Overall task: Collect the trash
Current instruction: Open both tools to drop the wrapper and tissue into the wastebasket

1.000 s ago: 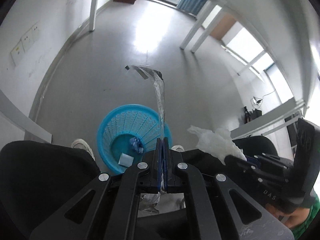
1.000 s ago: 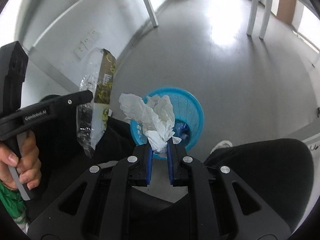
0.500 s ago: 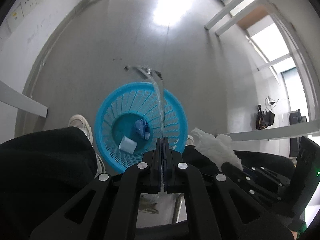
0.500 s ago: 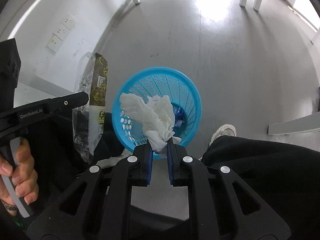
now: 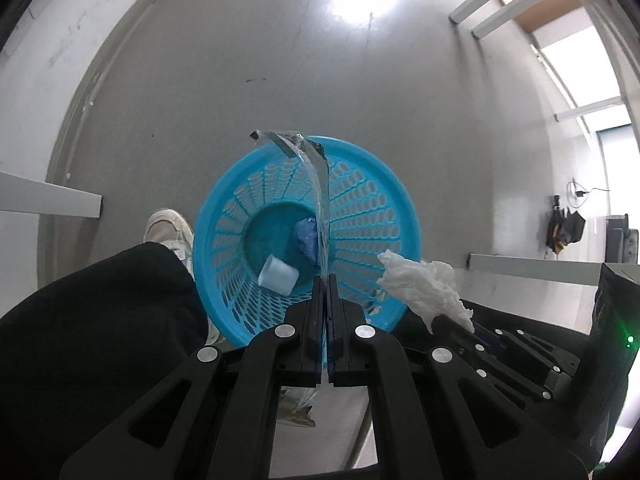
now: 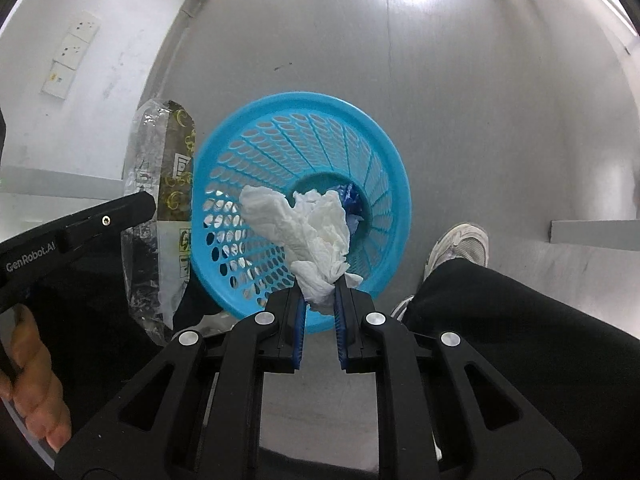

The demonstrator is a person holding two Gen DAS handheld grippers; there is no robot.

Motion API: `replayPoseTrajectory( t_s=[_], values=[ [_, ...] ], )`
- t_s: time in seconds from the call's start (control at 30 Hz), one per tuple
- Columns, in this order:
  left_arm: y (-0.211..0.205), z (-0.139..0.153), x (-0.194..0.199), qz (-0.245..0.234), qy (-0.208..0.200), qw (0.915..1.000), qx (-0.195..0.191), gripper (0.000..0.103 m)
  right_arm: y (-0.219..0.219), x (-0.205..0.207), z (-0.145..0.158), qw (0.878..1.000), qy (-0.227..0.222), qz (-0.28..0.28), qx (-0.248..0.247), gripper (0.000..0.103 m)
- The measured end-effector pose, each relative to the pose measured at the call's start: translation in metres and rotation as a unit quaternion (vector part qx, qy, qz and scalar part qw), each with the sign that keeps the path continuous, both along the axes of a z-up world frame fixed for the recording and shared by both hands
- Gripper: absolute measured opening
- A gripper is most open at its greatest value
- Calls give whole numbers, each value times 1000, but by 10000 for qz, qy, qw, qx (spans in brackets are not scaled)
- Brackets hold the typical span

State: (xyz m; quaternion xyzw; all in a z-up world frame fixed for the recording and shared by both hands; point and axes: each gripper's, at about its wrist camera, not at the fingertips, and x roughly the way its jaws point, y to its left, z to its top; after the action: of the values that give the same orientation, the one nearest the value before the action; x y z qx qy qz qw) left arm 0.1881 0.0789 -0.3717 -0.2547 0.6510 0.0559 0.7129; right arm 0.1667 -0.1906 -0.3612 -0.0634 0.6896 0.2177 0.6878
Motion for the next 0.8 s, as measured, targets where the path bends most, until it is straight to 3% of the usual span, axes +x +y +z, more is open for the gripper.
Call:
replayPoseTrajectory(
  t_s=[0.37,0.43,0.47,0.5,0.63,0.8],
  values=[
    [-1,-29,19,-37,301,9995,-9,0,5,22,-35,9994,278,-151,-127,14],
    [2,-30,19,48,301,9995,-17,10,4,23,-37,9992,342,-195,-68,16],
    [4,-29,19,116,275,9996,-22,25,3,23,-38,9991,363,-232,-19,22],
    [7,-28,19,172,239,9996,-21,32,1,23,-40,9989,380,-276,-2,24],
    [10,-22,18,271,112,9996,33,33,-1,23,-40,9986,412,-312,103,37],
    [11,-19,17,289,72,9995,95,33,4,20,-36,9992,358,-120,121,40]
  ],
)
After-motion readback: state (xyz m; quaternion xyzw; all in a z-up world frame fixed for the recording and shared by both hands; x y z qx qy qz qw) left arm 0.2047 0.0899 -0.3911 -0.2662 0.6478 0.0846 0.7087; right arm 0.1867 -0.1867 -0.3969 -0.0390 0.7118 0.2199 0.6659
